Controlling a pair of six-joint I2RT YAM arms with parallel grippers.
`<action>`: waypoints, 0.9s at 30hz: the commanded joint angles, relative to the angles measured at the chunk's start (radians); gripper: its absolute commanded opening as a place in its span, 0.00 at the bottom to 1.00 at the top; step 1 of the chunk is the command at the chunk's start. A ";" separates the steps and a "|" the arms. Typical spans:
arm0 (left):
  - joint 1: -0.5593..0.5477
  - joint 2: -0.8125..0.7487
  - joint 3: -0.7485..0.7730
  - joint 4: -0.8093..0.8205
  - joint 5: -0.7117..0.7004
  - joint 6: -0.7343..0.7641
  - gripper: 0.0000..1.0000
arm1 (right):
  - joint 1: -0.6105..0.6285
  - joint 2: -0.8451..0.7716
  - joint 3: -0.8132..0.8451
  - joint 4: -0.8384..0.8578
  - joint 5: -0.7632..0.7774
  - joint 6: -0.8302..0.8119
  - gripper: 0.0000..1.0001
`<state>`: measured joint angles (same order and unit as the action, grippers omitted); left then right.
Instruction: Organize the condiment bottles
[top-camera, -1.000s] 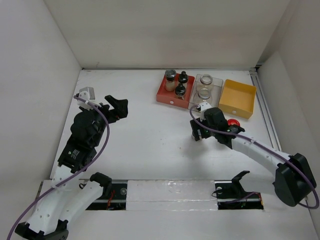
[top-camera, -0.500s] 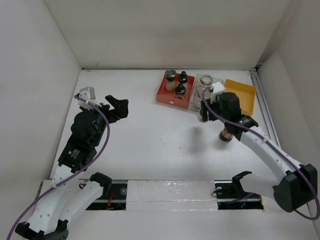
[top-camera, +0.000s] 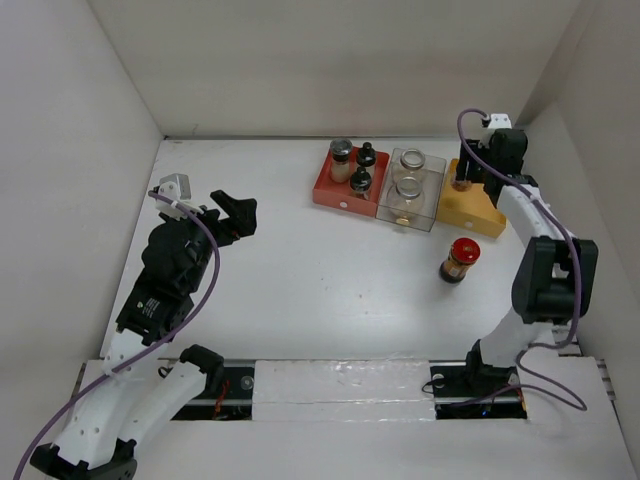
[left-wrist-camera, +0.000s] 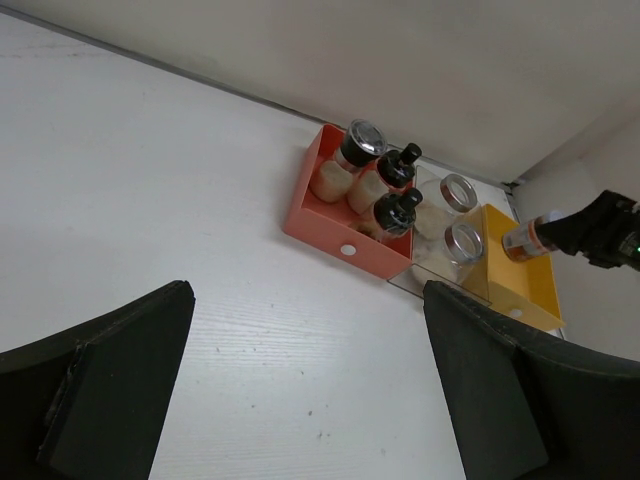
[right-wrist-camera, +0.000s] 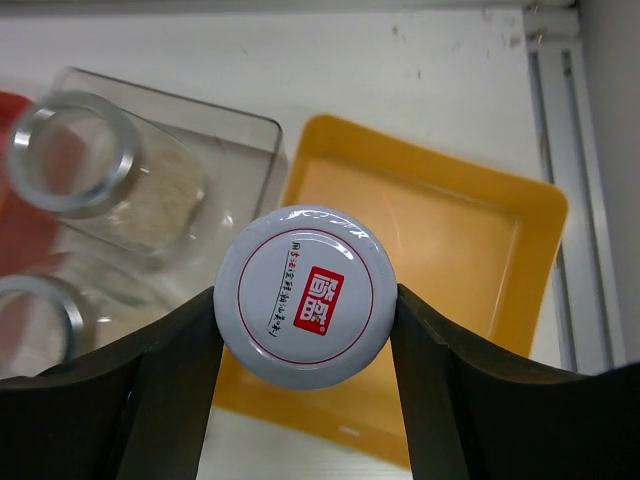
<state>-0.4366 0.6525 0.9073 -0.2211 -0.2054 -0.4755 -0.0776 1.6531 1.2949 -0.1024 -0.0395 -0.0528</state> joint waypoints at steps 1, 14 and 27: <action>0.004 0.001 -0.005 0.040 0.006 0.014 0.95 | -0.028 0.055 0.109 0.099 -0.083 -0.018 0.48; 0.004 0.021 -0.005 0.040 -0.003 0.014 0.95 | -0.054 0.284 0.205 0.099 -0.111 -0.018 0.60; 0.004 0.012 -0.005 0.040 0.006 0.014 0.95 | -0.054 0.104 0.098 0.099 -0.111 0.001 0.88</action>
<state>-0.4366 0.6773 0.9073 -0.2211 -0.2058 -0.4755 -0.1360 1.9114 1.4086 -0.0662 -0.1356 -0.0593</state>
